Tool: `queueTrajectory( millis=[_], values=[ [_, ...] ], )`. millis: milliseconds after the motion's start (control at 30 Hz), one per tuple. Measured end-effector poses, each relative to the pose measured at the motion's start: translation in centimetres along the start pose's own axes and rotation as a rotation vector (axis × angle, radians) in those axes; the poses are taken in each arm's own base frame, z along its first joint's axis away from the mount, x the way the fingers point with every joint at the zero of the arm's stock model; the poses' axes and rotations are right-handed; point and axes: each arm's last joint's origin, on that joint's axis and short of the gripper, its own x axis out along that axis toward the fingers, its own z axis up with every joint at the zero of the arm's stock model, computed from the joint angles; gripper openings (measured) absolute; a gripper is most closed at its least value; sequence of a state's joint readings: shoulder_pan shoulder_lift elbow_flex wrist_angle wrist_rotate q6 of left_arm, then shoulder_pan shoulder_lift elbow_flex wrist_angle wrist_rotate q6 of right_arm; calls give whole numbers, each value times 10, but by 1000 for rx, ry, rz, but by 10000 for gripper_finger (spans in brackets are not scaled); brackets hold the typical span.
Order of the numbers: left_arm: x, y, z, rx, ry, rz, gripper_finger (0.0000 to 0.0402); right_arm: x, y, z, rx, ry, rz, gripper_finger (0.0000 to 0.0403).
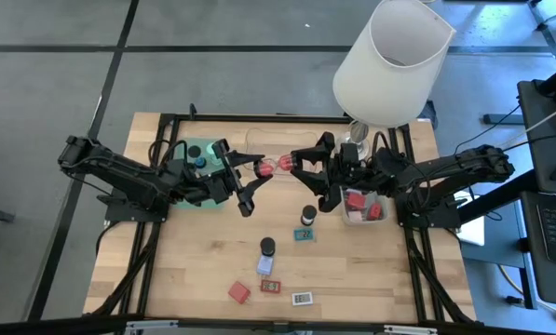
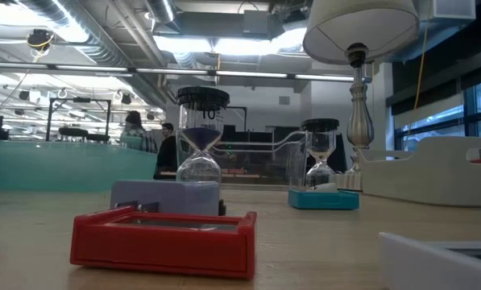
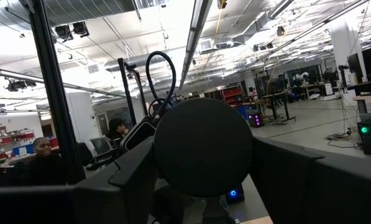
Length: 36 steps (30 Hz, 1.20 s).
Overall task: Pick & Place Office items
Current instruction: Put the black and red hourglass into the green bin
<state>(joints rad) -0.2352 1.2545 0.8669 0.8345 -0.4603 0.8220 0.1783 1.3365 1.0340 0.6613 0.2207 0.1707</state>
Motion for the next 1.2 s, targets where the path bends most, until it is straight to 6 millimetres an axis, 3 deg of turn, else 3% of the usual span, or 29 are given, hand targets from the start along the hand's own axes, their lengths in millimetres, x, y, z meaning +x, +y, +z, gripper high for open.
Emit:
queueTrajectory(
  millis=[400,700,900,1200],
  values=[
    [0,0,0,-50,0,-1,209,-3,0,3,-1,21,-4,293],
    [0,3,-4,-113,100,99,209,-39,-12,33,-13,213,-77,361],
    [6,5,-34,-322,298,114,211,-63,-24,38,5,343,-233,358],
    [0,2,-85,-709,645,-38,213,-68,-34,24,-37,484,-336,350]
  ],
)
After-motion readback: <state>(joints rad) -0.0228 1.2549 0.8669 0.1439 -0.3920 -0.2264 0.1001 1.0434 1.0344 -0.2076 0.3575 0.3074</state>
